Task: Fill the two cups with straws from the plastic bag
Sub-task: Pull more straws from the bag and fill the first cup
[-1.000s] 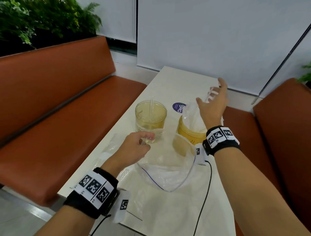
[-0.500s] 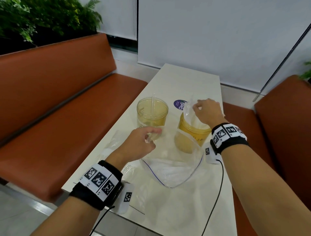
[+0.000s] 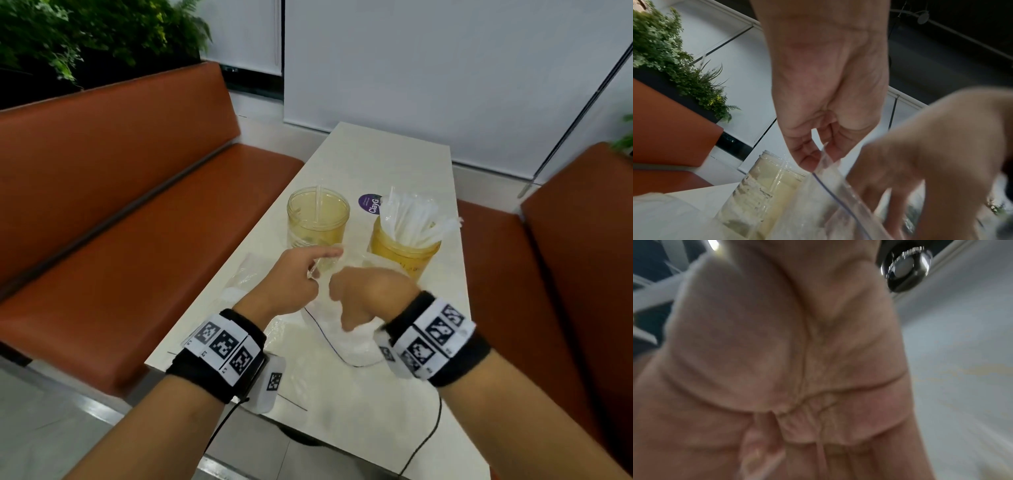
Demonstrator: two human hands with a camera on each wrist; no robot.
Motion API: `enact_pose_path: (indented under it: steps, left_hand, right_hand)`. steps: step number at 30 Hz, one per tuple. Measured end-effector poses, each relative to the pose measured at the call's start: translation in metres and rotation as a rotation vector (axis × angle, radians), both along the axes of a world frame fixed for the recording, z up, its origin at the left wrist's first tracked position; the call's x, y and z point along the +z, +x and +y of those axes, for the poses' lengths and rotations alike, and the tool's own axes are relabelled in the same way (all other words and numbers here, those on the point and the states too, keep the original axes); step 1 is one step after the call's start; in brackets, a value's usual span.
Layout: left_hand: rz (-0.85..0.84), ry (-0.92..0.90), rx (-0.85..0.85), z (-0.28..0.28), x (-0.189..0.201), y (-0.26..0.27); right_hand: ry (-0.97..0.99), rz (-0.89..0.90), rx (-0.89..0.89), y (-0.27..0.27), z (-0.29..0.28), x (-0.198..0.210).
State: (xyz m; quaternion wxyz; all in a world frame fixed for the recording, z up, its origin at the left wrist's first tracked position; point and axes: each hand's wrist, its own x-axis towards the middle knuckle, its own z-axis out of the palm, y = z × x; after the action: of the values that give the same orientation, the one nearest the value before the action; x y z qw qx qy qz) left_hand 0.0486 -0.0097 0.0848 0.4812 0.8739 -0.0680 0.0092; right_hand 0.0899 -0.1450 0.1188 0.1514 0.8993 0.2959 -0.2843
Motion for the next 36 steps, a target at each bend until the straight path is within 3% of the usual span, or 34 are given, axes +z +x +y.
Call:
enact_pose_path:
  steps: [6, 11, 18, 20, 24, 32, 36]
  left_hand:
    - [-0.014, -0.056, 0.004, -0.002, -0.005, -0.005]
    - [-0.037, -0.036, 0.077, 0.006, -0.016, -0.002]
    - [-0.013, -0.010, 0.106, 0.011, -0.021, 0.005]
    - [0.001, -0.020, 0.123, 0.009, -0.020, 0.007]
    - [0.064, -0.069, 0.157, 0.007, -0.017, 0.007]
    - [0.141, -0.118, 0.186, 0.007, -0.024, 0.013]
    - [0.172, -0.122, 0.205, 0.011, -0.028, 0.014]
  right_hand:
    - [0.264, 0.113, -0.136, 0.010, -0.006, -0.058]
    - [0.501, 0.139, -0.169, 0.012, -0.025, -0.069]
    - [0.976, 0.097, -0.283, 0.009, -0.043, -0.080]
    - [1.099, 0.108, -0.248, 0.008, -0.042, -0.072]
    - [1.378, -0.034, -0.183, 0.000, -0.029, -0.033]
    - [1.990, 0.001, -0.471, 0.004, -0.004, 0.050]
    - [2.221, -0.040, -0.477, 0.016, -0.012, 0.118]
